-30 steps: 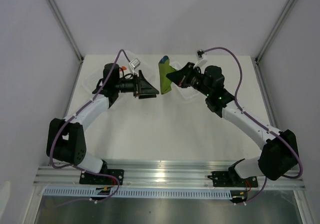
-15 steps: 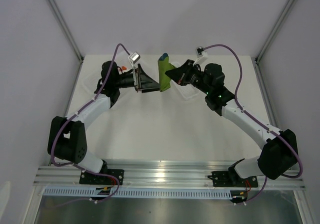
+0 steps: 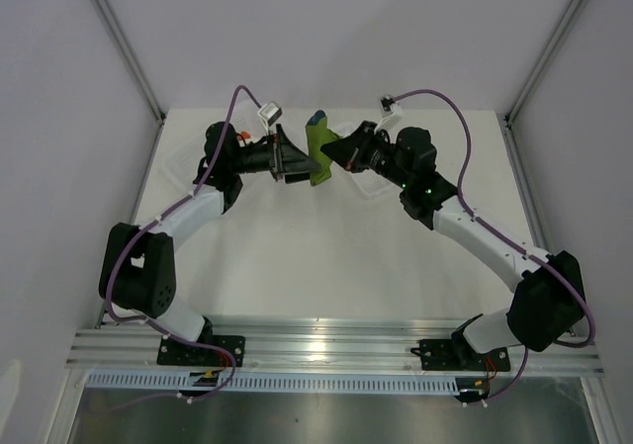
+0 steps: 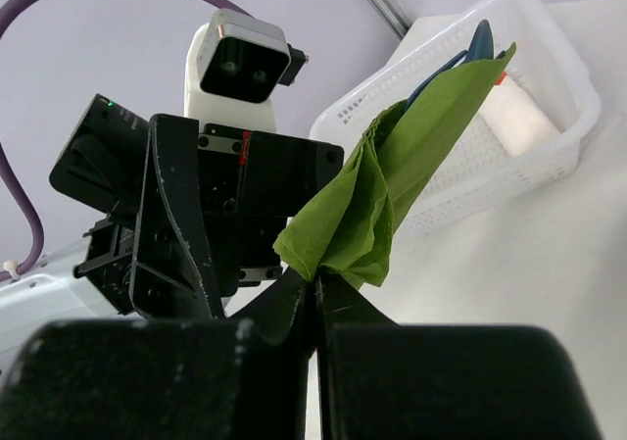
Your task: Place the utensils on the paper napkin and roll it up
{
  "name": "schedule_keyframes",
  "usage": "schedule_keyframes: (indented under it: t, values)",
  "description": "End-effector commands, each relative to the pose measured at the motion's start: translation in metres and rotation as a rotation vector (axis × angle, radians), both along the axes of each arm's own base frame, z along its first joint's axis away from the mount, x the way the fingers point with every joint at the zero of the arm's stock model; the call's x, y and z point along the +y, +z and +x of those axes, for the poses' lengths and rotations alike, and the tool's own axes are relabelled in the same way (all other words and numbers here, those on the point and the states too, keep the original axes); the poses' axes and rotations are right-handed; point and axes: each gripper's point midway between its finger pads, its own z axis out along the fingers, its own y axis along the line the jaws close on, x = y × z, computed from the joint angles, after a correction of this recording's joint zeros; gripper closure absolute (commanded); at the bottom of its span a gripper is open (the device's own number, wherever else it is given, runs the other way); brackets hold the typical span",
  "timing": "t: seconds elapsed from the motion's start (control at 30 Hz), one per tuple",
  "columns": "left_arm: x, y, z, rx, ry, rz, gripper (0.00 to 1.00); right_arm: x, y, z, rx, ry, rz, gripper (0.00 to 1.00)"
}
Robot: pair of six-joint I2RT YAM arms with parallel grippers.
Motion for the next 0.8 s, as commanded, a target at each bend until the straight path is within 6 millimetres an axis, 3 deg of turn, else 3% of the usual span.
schedule_keyframes:
  t: [0.0,0.43,0.77]
  values:
    - [-0.004,0.020,-0.002,-0.071,-0.006,-0.038,0.28,0.005,0.036,0.001,-0.089,-0.003,0.053,1.00]
    - [-0.006,0.026,-0.010,-0.105,-0.023,-0.047,0.60,0.010,0.037,-0.007,-0.093,0.008,0.058,1.00]
    - [0.000,0.022,-0.027,-0.164,-0.046,0.002,0.95,0.005,0.034,-0.016,-0.086,-0.001,0.053,1.00]
